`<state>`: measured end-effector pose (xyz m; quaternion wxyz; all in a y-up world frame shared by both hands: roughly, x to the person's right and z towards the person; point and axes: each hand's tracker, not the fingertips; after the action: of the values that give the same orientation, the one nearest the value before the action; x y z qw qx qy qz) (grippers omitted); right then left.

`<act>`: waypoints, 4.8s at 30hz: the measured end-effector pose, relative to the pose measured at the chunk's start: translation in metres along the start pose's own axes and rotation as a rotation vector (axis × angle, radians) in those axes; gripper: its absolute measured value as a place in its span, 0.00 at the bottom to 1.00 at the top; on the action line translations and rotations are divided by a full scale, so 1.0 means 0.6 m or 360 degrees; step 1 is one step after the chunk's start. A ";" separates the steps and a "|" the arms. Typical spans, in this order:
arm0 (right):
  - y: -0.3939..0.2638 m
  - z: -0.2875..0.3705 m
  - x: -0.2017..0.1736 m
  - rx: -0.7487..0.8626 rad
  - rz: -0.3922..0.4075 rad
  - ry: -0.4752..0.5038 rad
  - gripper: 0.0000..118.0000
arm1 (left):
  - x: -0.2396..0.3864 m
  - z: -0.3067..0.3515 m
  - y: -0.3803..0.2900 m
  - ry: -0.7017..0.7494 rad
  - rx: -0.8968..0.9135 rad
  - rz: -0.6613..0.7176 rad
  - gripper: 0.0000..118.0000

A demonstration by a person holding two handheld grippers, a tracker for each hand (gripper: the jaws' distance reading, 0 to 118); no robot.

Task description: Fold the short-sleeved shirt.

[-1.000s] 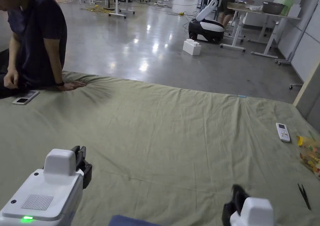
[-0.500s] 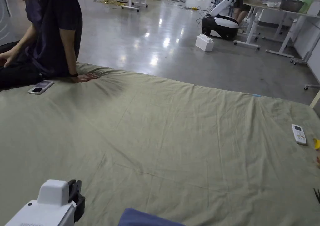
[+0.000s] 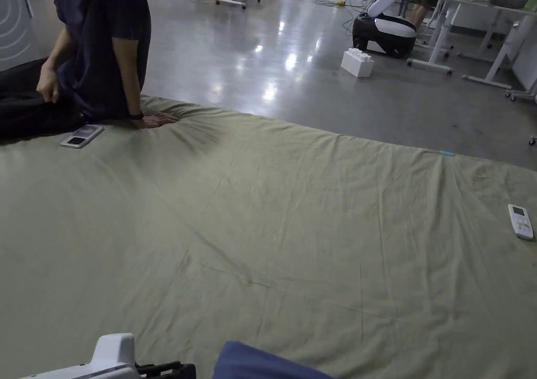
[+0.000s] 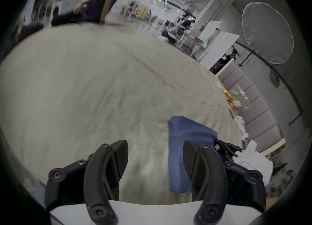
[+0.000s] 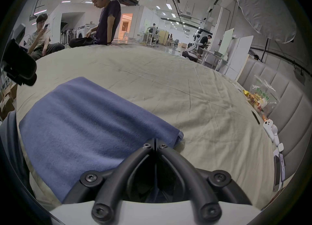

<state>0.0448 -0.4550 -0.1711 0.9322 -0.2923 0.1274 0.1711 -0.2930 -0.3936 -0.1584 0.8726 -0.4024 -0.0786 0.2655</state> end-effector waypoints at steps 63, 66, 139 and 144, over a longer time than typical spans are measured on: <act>0.257 0.148 0.289 0.0620 -0.0318 -0.0437 0.02 | -0.395 0.209 0.387 0.0522 -0.0309 0.0163 0.19; 0.247 0.141 0.283 0.0584 -0.0300 -0.0426 0.02 | -0.398 0.207 0.384 0.0673 -0.0355 0.0096 0.19; 0.226 0.116 0.229 0.0659 -0.0427 -0.0343 0.02 | 0.249 0.012 0.123 0.0557 0.1050 -0.0754 0.06; 0.228 0.118 0.229 0.0669 -0.0429 -0.0353 0.02 | 0.261 0.010 0.116 0.0545 0.1052 -0.0759 0.06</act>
<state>0.1257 -0.2742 -0.2301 0.9951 -0.0862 0.0171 0.0462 -0.1903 -0.2696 -0.2182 0.9917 -0.1105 0.0658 -0.0030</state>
